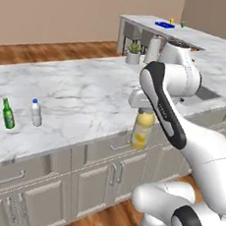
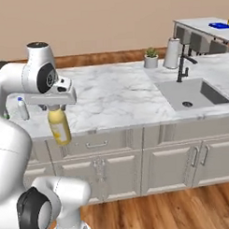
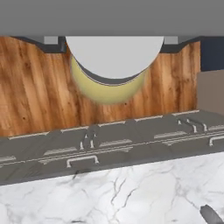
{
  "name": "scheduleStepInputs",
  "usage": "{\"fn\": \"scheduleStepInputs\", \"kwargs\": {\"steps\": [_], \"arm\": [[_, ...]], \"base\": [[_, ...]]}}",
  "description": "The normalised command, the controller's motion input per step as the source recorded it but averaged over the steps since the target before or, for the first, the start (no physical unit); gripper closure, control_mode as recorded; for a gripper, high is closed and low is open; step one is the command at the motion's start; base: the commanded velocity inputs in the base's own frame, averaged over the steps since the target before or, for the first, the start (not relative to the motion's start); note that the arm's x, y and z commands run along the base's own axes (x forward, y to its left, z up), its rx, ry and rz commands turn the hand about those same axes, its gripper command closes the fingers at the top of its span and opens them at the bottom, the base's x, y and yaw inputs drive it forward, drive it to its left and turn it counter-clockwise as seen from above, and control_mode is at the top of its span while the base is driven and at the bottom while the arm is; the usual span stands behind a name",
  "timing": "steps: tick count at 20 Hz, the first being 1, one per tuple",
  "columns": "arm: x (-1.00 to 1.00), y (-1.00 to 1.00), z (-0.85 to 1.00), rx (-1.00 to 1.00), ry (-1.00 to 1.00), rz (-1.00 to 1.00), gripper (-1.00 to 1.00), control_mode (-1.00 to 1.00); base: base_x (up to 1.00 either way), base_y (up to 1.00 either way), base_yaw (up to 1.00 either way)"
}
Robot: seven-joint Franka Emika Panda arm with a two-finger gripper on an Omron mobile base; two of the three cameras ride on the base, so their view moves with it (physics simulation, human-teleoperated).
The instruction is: Place the drinks on the dining counter in a tight cluster.
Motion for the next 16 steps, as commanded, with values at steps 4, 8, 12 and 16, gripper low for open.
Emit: {"fn": "scheduleStepInputs", "kwargs": {"steps": [4, 8, 12, 16], "arm": [[0.0, 0.0, 0.0, 0.0, 0.0, 0.0, 1.0, 1.0], [0.0, 0.0, 0.0, 0.0, 0.0, 0.0, 1.0, 1.0], [0.0, 0.0, 0.0, 0.0, 0.0, 0.0, 1.0, 1.0], [0.0, 0.0, 0.0, 0.0, 0.0, 0.0, 1.0, 1.0]], "base": [[0.08, 0.0, -0.87], [0.16, -0.17, -0.87], [0.39, -0.39, -0.7], [0.86, -0.49, -0.08]]}}
